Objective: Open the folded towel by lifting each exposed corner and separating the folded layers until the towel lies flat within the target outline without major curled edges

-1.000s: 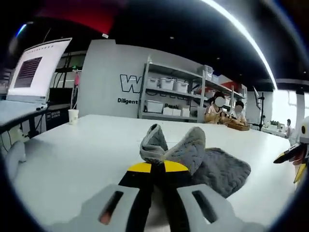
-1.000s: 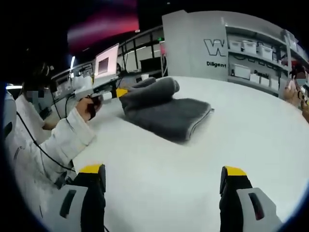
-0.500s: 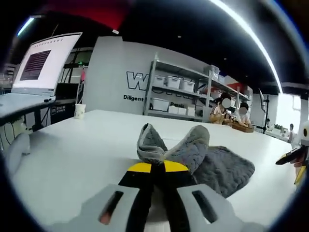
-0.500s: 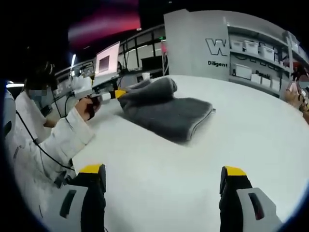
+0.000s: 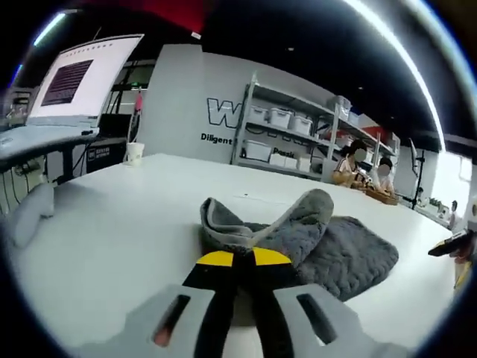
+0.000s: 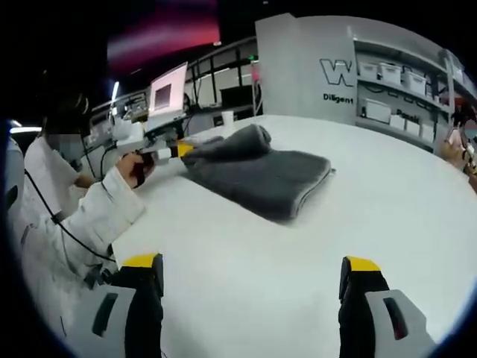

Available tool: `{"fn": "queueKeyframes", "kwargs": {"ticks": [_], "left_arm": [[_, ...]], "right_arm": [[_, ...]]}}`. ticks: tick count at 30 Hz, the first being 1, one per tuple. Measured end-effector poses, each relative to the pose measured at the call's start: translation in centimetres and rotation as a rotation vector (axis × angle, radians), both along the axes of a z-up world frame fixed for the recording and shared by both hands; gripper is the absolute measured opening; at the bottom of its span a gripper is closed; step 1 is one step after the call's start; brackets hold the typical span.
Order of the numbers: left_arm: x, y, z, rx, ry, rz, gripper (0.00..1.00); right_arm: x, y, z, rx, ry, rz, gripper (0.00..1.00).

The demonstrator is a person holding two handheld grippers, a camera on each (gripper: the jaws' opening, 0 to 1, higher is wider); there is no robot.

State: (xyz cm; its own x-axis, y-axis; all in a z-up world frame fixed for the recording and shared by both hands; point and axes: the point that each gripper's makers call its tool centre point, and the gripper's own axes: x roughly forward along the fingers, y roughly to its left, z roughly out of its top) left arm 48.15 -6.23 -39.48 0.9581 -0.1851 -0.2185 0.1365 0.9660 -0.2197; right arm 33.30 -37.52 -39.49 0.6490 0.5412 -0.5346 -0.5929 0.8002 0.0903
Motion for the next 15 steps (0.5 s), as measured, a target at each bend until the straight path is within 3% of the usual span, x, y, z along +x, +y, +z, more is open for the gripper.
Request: {"fn": "queueKeyframes", "kwargs": {"ticks": [8,15], "left_arm": [[-0.4,0.8,-1.6,-0.024,0.07,0.038,0.06],[-0.6,1.4,-2.1,-0.032,0.084,0.06,0.06]], "right_arm": [[-0.1,0.0,-0.2,0.0,0.004,0.001,0.98],[-0.2,0.0,-0.4,0.004,0.01,-0.001,0.98]]}}
